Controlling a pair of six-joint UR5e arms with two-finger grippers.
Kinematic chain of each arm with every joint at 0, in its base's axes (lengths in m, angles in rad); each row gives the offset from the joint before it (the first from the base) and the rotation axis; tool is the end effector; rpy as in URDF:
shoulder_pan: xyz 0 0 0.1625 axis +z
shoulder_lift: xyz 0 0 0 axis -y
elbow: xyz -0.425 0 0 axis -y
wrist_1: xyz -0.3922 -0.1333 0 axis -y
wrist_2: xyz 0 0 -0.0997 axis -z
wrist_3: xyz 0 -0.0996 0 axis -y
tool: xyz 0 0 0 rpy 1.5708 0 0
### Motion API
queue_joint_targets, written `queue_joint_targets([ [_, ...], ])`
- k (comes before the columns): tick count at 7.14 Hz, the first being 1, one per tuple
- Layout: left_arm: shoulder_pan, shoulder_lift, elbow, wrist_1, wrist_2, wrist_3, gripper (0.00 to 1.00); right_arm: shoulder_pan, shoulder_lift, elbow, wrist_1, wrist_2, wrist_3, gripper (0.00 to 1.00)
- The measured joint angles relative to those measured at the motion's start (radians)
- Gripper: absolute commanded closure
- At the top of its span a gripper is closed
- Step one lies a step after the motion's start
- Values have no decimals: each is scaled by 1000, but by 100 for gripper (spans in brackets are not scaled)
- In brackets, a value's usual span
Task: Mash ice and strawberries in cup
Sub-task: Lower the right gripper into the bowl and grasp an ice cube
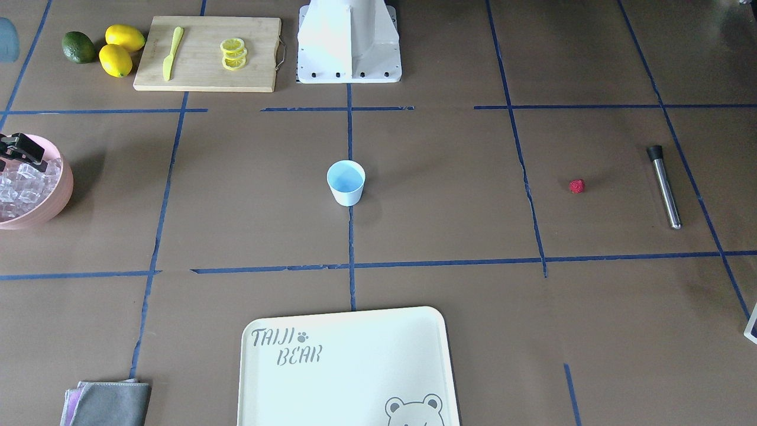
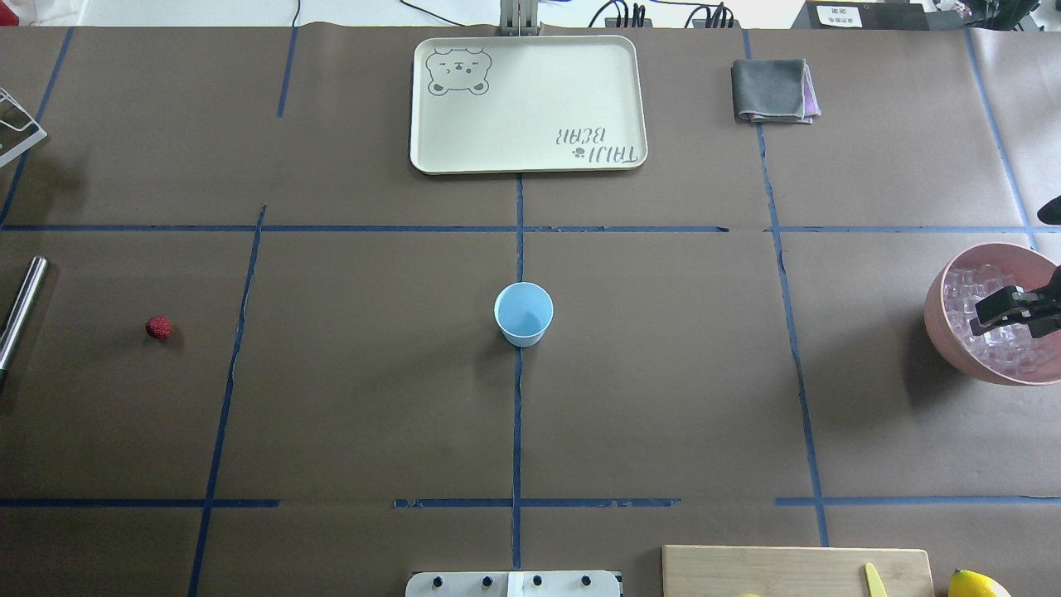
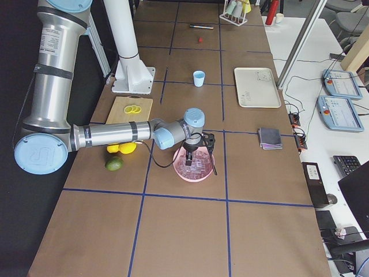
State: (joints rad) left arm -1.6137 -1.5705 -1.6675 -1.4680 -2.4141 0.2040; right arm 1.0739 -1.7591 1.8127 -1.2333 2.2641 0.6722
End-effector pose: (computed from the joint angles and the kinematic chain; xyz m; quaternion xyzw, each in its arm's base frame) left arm -0.0799 -0.4866 0.6166 0.0475 0.4065 0.0721 0.9096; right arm -0.1454 -0.4142 0.5918 -0.0315 -0.3788 0.0150 0.9248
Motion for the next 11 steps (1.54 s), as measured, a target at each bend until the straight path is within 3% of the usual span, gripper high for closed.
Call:
queue_joint_targets([
  [1,0,0,0,0,1,0,0,-8,1,-9,0,0,0,33],
  [2,0,0,0,0,1,0,0,-14,1,-16,0,-1,2,49],
  [3,0,-1,0,0,1,0,0,-17,2,-18,0,-1,2,78],
  [4,0,-1,0,0,1,-1,0,-16,2,-17,1,-1,1,93],
  [5,0,-2,0,0,1,-1,0,-15,2,-13,1,2,1,99],
  [8,0,-3,-2,-1,0,-20,0,12,-6,14,-1,16,-5,100],
  [11,0,-3,-10,-2,0,-37,0,112,-25,149,-21,96,-1,100],
])
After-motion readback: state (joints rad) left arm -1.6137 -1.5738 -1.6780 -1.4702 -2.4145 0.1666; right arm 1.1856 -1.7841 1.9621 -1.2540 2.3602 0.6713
